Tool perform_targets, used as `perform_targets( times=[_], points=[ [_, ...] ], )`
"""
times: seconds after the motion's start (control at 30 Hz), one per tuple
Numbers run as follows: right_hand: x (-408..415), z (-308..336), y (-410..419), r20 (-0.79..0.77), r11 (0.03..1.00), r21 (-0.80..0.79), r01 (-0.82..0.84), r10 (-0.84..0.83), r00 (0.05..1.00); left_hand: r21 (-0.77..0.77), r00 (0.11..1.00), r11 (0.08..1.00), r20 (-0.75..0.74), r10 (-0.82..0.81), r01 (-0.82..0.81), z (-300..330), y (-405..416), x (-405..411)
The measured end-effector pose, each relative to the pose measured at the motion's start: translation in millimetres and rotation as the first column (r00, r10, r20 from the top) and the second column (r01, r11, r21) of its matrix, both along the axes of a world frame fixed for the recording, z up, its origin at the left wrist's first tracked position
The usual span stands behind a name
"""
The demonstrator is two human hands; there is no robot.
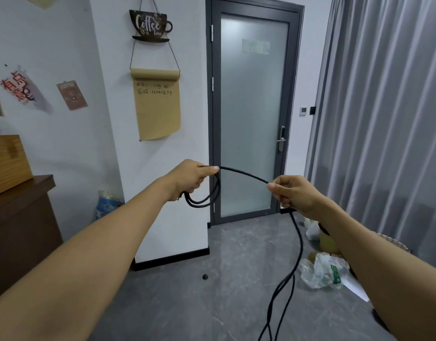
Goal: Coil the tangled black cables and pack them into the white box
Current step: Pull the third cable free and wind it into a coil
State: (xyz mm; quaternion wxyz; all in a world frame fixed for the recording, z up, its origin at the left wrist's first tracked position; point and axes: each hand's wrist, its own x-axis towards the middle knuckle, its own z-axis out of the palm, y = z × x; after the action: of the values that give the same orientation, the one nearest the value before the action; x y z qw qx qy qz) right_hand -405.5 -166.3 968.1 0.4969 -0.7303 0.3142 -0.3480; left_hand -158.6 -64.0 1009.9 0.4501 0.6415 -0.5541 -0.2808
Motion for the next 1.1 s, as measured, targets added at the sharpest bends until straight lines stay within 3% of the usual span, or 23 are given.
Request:
perform_targets(
  times=[0.13, 0.33, 0.47, 0.6, 0.73, 0.87, 1.0, 1.1],
  points=[
    [-14, -11, -4, -0.109, 0.979, -0.113, 0.167, -0.179, 0.978, -0.078, 0.965, 0.962, -0.052, 0.257, -0.261, -3, 1, 27],
    [-18, -15, -3, -0.087, 0.950, -0.168, 0.262, -0.279, 0.956, -0.103, 0.843, 0.840, -0.158, 0.515, -0.533, -11, 5, 54],
    [0, -6, 0, -0.080, 0.863, -0.387, 0.324, -0.382, 0.921, -0.111, 0.775, 0.774, -0.223, 0.592, -0.623, -14, 4, 48],
    [25, 10, 13, -0.340, 0.690, -0.708, 0.151, -0.520, 0.784, -0.235, 0.862, 0.832, -0.076, 0.500, -0.503, -12, -1, 25],
    [52, 30, 37, -0.516, 0.593, -0.788, -0.165, -0.490, 0.703, -0.208, 0.940, 0.917, -0.087, 0.330, -0.341, -12, -6, 4],
    [64, 46, 51, -0.586, 0.634, -0.707, -0.315, -0.276, 0.762, -0.173, 0.974, 0.969, -0.173, 0.144, -0.174, -15, -7, -13],
    [68, 54, 56, -0.499, 0.657, -0.684, -0.316, -0.106, 0.860, -0.129, 0.990, 0.991, -0.140, 0.025, -0.044, -19, -5, -28],
    [65, 57, 54, -0.424, 0.686, -0.673, -0.275, -0.053, 0.904, -0.095, 0.964, 0.992, -0.242, -0.107, 0.086, -18, -2, -36]
  ],
)
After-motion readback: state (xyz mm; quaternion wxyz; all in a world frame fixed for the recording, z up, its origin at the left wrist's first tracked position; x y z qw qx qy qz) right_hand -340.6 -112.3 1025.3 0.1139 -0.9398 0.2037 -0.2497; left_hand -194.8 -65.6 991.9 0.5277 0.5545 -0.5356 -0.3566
